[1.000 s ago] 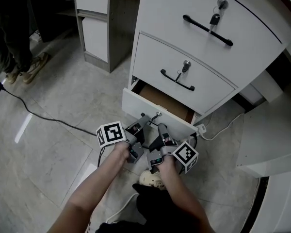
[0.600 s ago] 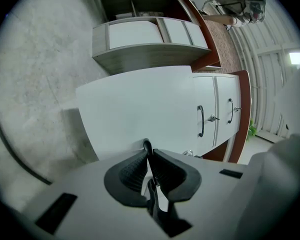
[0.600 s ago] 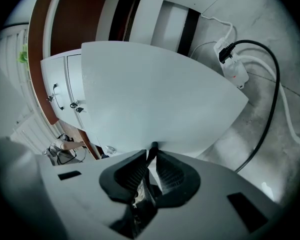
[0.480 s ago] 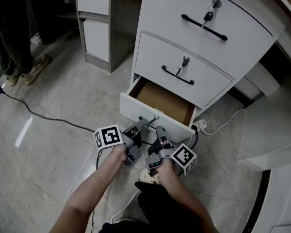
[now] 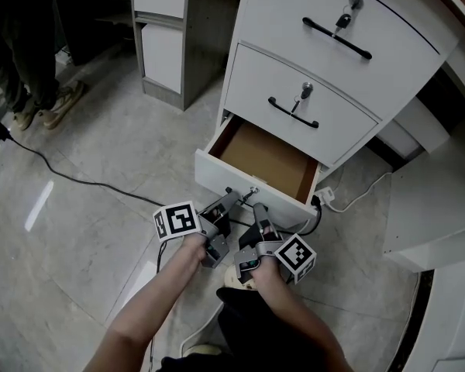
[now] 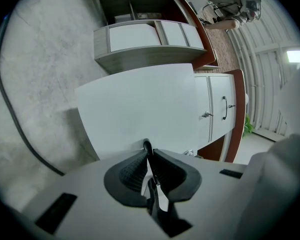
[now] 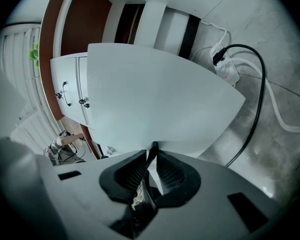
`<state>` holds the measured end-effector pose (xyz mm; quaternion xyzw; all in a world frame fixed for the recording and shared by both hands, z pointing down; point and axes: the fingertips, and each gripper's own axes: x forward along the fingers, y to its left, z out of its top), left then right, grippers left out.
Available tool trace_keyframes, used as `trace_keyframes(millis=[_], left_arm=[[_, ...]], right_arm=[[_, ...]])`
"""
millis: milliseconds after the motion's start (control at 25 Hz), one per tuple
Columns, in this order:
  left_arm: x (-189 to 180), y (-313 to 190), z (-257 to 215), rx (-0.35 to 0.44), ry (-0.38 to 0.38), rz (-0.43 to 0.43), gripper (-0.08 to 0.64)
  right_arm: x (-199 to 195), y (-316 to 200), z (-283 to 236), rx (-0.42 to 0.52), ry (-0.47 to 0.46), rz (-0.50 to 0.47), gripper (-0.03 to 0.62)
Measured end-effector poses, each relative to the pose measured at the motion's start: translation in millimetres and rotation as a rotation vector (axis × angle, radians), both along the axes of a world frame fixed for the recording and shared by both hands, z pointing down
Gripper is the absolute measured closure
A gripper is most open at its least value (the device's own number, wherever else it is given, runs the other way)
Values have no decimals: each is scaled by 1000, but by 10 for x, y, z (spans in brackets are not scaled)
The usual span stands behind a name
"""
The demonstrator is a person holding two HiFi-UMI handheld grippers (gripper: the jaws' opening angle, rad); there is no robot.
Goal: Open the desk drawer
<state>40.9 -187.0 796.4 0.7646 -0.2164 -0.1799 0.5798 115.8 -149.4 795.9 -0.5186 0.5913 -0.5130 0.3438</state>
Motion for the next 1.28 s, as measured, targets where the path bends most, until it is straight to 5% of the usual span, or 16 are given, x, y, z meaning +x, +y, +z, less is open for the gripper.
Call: trace_keyframes(millis=[600, 920, 1280], left_arm=[[-168, 266, 325, -28, -74, 25, 517], [-175, 263, 323, 15, -52, 2, 515], [-202, 383, 291, 127, -174, 39, 505]], right_arm=[[-196, 263, 323, -90, 50, -47, 525], [-194, 257, 329, -67, 125, -50, 515], [-185, 314, 266, -69, 171, -71, 458]])
